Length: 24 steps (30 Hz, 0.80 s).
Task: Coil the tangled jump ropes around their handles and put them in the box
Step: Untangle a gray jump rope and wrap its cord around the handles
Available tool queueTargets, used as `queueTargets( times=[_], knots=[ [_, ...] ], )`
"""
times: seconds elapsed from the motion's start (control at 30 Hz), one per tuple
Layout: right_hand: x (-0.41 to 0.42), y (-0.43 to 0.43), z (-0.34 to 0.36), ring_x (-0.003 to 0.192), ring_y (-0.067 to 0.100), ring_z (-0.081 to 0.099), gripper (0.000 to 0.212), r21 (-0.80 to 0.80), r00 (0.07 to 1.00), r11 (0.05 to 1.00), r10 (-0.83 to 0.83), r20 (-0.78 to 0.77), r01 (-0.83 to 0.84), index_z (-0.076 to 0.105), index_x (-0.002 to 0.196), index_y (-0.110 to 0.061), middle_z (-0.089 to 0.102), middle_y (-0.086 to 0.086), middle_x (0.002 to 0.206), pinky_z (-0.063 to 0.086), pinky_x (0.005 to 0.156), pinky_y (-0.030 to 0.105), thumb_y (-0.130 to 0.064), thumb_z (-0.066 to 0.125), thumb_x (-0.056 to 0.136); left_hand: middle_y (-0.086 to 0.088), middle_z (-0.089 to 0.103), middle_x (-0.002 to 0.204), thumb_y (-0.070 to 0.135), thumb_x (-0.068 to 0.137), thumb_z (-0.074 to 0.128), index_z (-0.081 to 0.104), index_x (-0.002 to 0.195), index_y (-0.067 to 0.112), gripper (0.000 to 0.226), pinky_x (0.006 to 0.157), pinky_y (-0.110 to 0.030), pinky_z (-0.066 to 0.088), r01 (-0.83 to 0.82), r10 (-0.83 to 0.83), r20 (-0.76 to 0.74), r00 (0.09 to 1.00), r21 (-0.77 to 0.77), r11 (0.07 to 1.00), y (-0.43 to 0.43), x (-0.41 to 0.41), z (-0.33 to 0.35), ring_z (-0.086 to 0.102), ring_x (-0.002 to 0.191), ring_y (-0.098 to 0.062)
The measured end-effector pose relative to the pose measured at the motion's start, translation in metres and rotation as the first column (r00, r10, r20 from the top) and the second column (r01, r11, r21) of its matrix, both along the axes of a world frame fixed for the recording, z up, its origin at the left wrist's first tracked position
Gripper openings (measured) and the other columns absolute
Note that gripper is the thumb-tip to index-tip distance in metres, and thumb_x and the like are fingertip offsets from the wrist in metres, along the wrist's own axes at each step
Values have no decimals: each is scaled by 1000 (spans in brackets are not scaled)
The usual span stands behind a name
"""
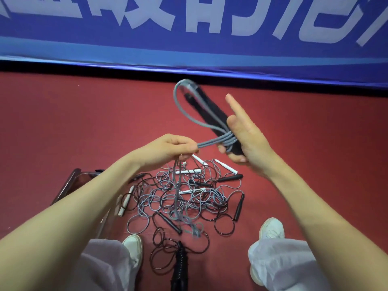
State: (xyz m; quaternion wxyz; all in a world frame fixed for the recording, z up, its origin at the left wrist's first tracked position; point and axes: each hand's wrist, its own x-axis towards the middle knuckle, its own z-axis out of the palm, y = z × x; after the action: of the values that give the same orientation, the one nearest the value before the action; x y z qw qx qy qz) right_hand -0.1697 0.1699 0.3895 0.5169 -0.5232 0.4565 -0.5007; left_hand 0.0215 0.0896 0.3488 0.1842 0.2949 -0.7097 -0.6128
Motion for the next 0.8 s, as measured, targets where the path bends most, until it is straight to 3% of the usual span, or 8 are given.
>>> queueTargets(
  times=[0.1, 0.17, 0.27, 0.33, 0.43, 0.53, 0.63, 0.8],
  knots=[
    [2, 7, -1, 34, 10, 33, 78, 132, 953, 968, 237, -189, -214, 5, 149, -45, 54, 5, 54, 23, 33, 15, -50, 50, 85, 15, 63, 63, 4, 91, 58, 70, 87, 15, 16, 65, -16, 49, -85, 103, 125, 987, -140, 987, -5, 10, 3, 56, 60, 5],
    [5, 10, -2, 38, 11, 39, 93, 250, 843, 932, 348, -409, -263, -3, 148, -48, 56, 3, 57, 31, 37, 19, -55, 54, 75, 10, 69, 73, 1, 86, 63, 70, 90, 10, 11, 68, -22, 54, -40, 63, 154, 986, -151, 988, -9, 14, 7, 62, 66, 1],
    [9, 11, -9, 53, 11, 46, 104, 358, 428, 917, 400, -811, -178, -11, 148, -49, 53, -1, 67, 36, 53, 23, -71, 56, 71, -4, 68, 75, 24, 71, 77, 74, 81, 10, 17, 65, -22, 42, -57, 76, 164, 984, -119, 991, -3, 9, 15, 54, 69, -12],
    [13, 10, -16, 62, 15, 46, 104, 323, 233, 941, 339, -912, -105, -17, 149, -42, 48, 0, 74, 34, 58, 28, -70, 55, 79, -4, 66, 69, 23, 72, 79, 74, 83, 4, 23, 56, -19, 37, -61, 81, 140, 987, -144, 988, 2, 0, 14, 49, 60, -10],
    [10, 3, -27, 91, 34, 60, 99, 102, 91, 995, 101, -991, -1, -20, 149, -36, 64, 16, 104, 39, 69, 36, -65, 50, 87, 1, 64, 66, 15, 81, 75, 68, 88, -1, 19, 46, -19, 32, -119, 131, 61, 990, -171, 978, 9, -12, 16, 43, 45, -5],
    [-1, -6, -28, 98, 38, 63, 88, -108, -24, 993, -107, -994, 53, -20, 149, -37, 64, 17, 115, 42, 71, 39, -56, 46, 94, -1, 63, 79, 13, 88, 69, 62, 103, 5, 18, 43, -16, 32, -133, 150, 53, 987, -239, 962, 12, -15, 17, 41, 42, -3],
    [-7, -11, -32, 97, 40, 63, 81, -234, -1, 967, -235, -972, 101, -14, 149, -42, 60, 11, 119, 43, 72, 40, -53, 46, 95, -1, 63, 74, 25, 95, 59, 54, 112, 10, 23, 43, -21, 26, -207, 207, -3, 978, -75, 975, 15, -22, 13, 34, 42, -8],
    [-5, -15, -35, 104, 36, 58, 78, -269, 395, 936, -341, -853, 228, 7, 151, -41, 60, 9, 116, 36, 77, 36, -46, 58, 92, 3, 57, 66, 27, 99, 50, 65, 99, 7, 25, 43, -16, 25, -146, 164, -84, 983, 189, 971, 19, -31, 9, 31, 43, -6]
  ],
)
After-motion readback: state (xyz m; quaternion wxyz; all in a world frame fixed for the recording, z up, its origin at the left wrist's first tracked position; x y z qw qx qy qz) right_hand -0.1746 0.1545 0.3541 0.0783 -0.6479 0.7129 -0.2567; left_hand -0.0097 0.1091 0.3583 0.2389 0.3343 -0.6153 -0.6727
